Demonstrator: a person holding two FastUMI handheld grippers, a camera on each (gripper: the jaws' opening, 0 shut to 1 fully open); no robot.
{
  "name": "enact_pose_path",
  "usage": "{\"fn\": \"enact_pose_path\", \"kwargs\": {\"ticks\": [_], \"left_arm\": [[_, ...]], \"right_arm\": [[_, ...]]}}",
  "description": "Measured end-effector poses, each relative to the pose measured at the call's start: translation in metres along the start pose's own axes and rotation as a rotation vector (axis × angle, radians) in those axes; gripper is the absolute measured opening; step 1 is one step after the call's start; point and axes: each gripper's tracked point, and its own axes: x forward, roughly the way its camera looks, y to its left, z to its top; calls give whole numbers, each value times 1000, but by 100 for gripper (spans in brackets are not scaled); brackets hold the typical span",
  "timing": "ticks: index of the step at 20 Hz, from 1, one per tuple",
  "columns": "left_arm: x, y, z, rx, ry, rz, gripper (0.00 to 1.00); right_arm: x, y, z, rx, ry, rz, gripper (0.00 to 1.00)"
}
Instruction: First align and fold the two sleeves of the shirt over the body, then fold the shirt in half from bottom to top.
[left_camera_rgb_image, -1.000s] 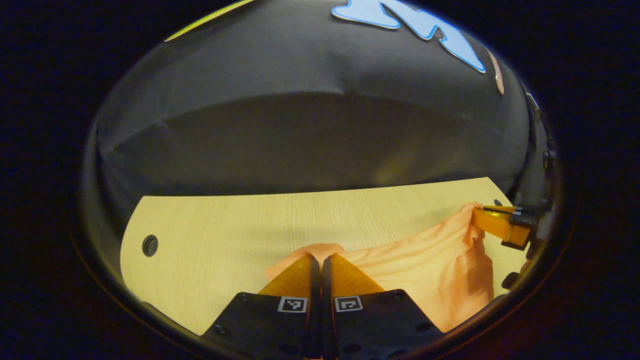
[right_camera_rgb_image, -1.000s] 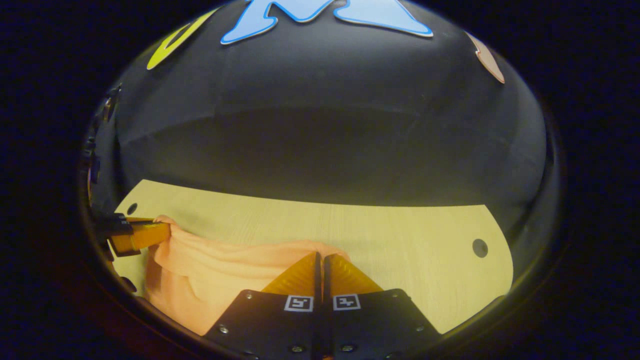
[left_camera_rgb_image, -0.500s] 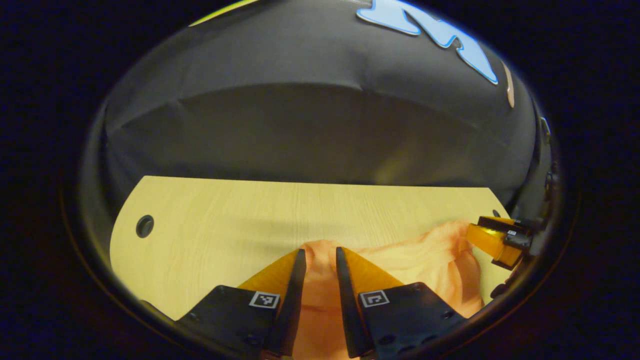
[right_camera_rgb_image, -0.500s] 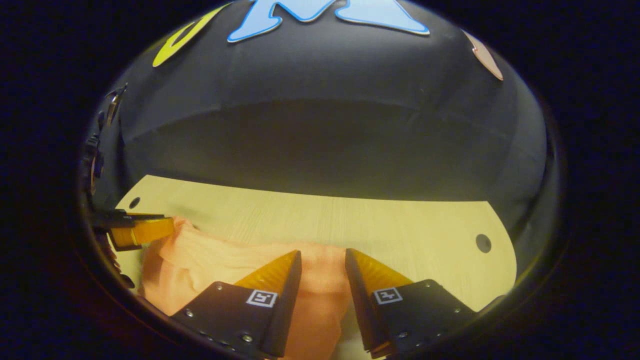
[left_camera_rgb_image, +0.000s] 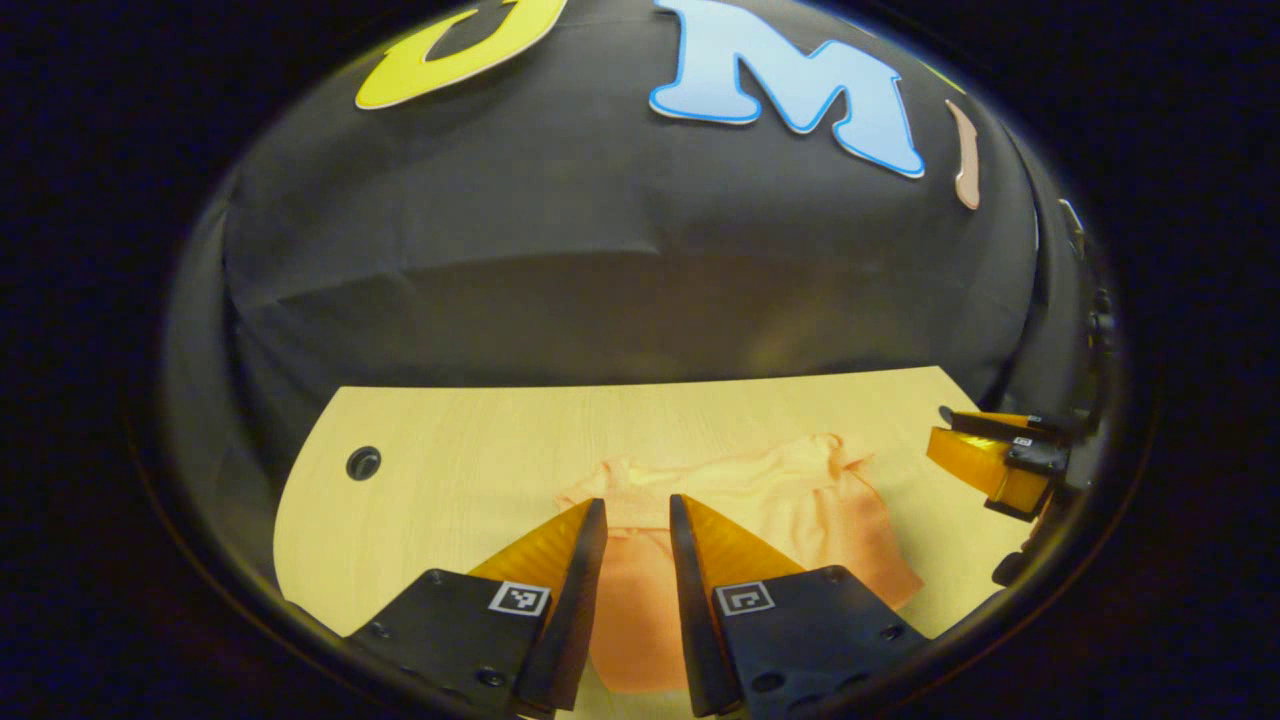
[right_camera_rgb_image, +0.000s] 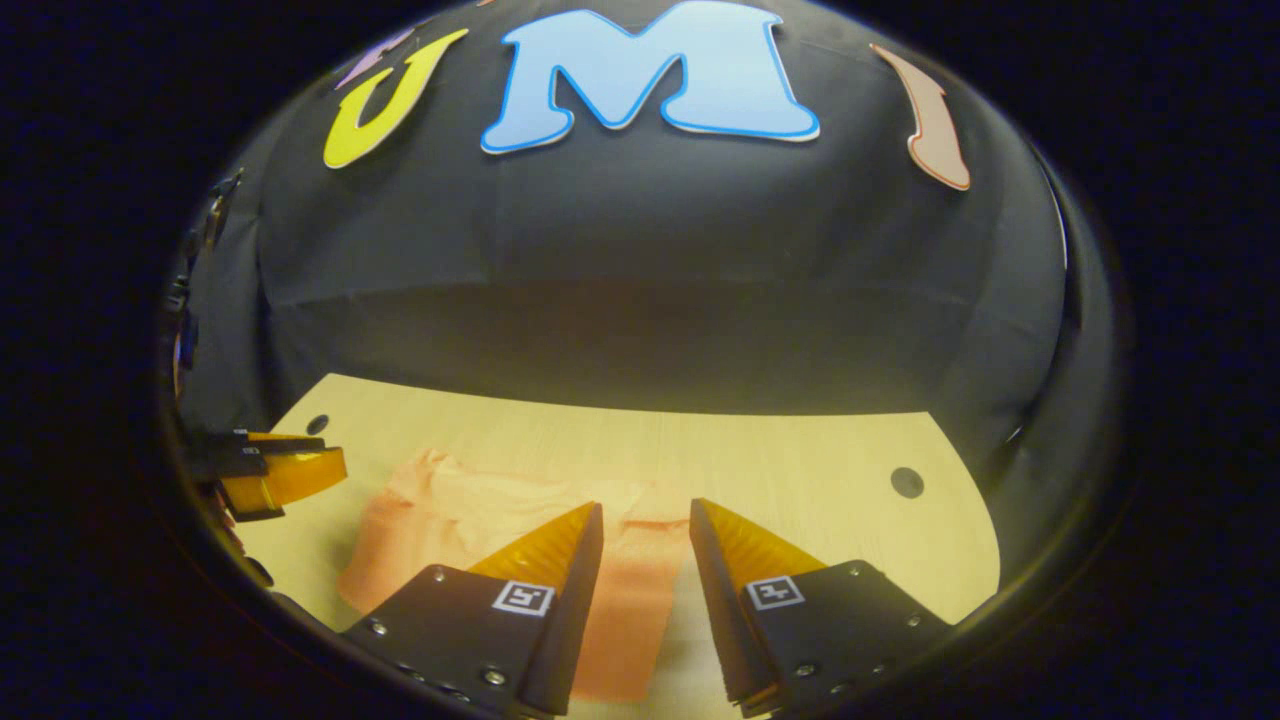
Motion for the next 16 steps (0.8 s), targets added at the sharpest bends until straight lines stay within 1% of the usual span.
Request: {"fn": "enact_pose_path", "kwargs": {"ticks": [2, 4, 7, 11, 14, 15, 16], "left_arm": [[-37, -15, -7, 16, 3, -9, 46], [-71, -28, -7, 7, 8, -29, 46], [-126, -48, -4, -1, -16, -40, 46], [-198, -66, -11, 26, -49, -49, 46], [-245, -61, -28, 34, -72, -19, 46], [-257, -61, -34, 38, -81, -14, 43], [-267, -61, -41, 42, -83, -9, 46]], "right_arm": [[-37, 8, 1, 7, 3, 11, 55], [-73, 8, 1, 12, -1, 12, 55], [-126, 15, 8, 47, -14, 21, 55], [-196, 13, 4, 70, -41, 21, 55], [-238, 13, -7, 96, -63, 38, 56], [-252, 15, -13, 102, -69, 50, 56], [-261, 15, -18, 108, -74, 54, 55]]}}
